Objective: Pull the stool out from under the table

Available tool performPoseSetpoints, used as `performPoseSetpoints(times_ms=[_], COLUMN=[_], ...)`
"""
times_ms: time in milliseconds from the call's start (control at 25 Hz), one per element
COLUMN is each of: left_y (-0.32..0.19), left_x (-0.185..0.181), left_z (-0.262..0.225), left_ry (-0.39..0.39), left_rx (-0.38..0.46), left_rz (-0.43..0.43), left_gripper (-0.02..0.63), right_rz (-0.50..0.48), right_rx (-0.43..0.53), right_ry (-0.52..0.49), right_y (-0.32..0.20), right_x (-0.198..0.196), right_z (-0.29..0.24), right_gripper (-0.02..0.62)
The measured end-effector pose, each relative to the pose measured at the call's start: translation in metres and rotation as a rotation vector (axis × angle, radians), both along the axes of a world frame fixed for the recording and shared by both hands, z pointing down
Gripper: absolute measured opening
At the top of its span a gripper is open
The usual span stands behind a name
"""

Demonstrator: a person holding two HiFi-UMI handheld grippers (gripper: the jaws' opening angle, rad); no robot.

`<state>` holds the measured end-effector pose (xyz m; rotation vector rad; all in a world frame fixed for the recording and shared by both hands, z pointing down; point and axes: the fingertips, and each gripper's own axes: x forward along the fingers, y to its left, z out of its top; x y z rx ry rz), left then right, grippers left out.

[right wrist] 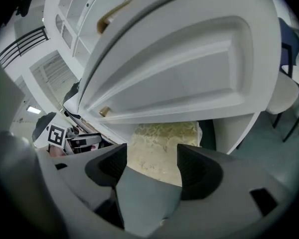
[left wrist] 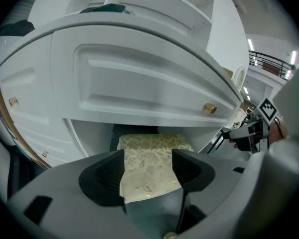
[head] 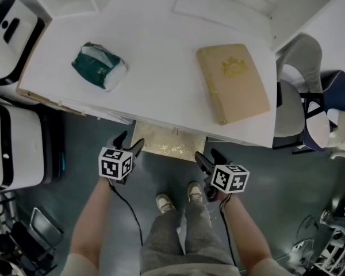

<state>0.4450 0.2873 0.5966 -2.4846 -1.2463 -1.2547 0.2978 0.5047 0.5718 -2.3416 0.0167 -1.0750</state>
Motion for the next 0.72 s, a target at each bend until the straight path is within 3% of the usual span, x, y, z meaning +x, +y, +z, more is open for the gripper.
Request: performPoseSetpoints(times_ms=[120,400,520,720], left_y=[-0.001,0.008,0.008,0.009], left_x=[0.013,0.011,0.017,0.032], left_z=[0.027,0.094,0.12,0.15], left_ry=[0.002,-0.078,-0.103,-0.124], left_rx=[-0.001,-0.021,-0.026,-0.064], left_rz=[-0.013,0.015,-0.022,-0.11], left_gripper=[0.296,0.314,0.314,0.37], right_rz=[0.005,0.065,0.076,0.079], right_rx=[-0.001,0.043,0.054,0.074], right_ry=[-0.001,-0.045,-0.051,-0.039], right_y=[0.007,0.031,0.037,0.041], right_x=[0.005,0.006,0.01,0.023], right_z=[0.032,0.104,0.127,0.156], right_gripper=[0.316,0.322,0.324,0.327])
